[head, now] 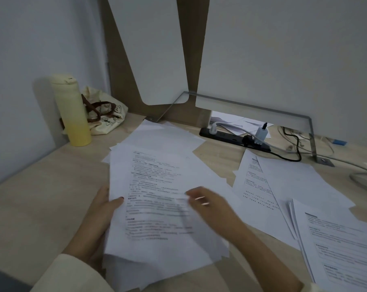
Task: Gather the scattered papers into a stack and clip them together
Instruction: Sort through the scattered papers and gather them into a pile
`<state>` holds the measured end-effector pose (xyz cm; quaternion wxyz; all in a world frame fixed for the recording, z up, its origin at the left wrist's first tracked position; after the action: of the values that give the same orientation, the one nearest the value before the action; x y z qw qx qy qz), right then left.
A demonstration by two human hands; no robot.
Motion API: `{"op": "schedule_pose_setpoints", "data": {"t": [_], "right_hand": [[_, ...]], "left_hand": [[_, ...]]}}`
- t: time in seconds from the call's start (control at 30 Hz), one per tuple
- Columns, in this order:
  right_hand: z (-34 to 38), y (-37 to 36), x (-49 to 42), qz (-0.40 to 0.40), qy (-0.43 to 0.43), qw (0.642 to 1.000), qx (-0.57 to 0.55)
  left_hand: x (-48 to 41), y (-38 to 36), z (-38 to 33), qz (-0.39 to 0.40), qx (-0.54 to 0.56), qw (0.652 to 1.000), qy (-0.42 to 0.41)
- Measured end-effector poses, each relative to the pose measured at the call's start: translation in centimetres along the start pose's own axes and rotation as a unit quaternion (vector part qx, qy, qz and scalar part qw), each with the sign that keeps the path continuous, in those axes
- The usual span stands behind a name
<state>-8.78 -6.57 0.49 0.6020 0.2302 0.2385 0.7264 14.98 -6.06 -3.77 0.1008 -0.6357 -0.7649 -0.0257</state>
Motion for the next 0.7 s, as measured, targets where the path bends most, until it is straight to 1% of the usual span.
{"op": "schedule_pose_setpoints", "data": {"t": [0.07, 0.1, 0.17, 0.2, 0.27, 0.3, 0.33, 0.43, 0.47, 0.57, 0.6, 0.63, 0.7], "right_hand": [[-3.4, 3.3, -0.6, -0.072, -0.084, 0.994, -0.010], [-5.0, 4.2, -0.7, -0.087, -0.124, 0.988, -0.013], [-7.3, 4.9, -0.6, -0.082, -0.198, 0.976, -0.030], [-8.1, 5.0, -0.4, -0.082, -0.228, 0.968, -0.060], [-9.0, 4.9, -0.1, -0.098, -0.267, 0.944, -0.169], [-9.3, 4.8, 0.1, -0.101, -0.282, 0.928, -0.222], [-9.6, 4.8, 0.2, -0.104, -0.299, 0.916, -0.248], [-10.5, 5.2, 0.2, -0.131, -0.329, 0.897, -0.263], [-10.5, 5.4, 0.2, -0.147, -0.333, 0.897, -0.251], [-9.7, 6.0, 0.0, -0.173, -0.315, 0.919, -0.163], [-9.6, 6.1, -0.1, -0.175, -0.311, 0.920, -0.161], [-9.7, 6.1, 0.1, -0.176, -0.313, 0.916, -0.178], [-9.9, 6.1, 0.5, -0.174, -0.324, 0.896, -0.248]], "left_hand": [[0.7, 1.9, -1.3, -0.022, 0.010, 0.999, -0.029], [1.2, 3.2, -1.7, -0.040, 0.002, 0.999, -0.037], [1.9, 5.3, -1.7, -0.057, -0.004, 0.998, -0.033], [2.1, 5.7, -1.3, -0.048, -0.006, 0.999, -0.025], [1.9, 6.5, 0.5, -0.034, -0.020, 0.999, 0.007], [1.7, 6.9, 1.2, -0.042, -0.030, 0.999, 0.016], [1.4, 7.2, 1.7, -0.051, -0.038, 0.998, 0.014], [0.4, 7.7, 2.8, -0.071, -0.048, 0.996, 0.009], [0.2, 7.7, 3.0, -0.072, -0.046, 0.996, 0.010], [-0.4, 8.1, 3.6, -0.079, -0.049, 0.996, 0.013], [-0.5, 8.1, 3.7, -0.080, -0.055, 0.995, 0.012], [-0.7, 8.2, 3.7, -0.082, -0.059, 0.995, 0.010], [-0.9, 8.4, 3.9, -0.085, -0.059, 0.995, 0.011]]}}
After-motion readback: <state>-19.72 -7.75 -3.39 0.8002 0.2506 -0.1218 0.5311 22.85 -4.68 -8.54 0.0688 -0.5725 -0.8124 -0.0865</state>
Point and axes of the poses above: each hand's wrist, its own x-axis away from the middle knuckle, its own y-axis out of the back of the hand, z = x × y, the point moved 9 cm from there along -x, towards the middle knuckle
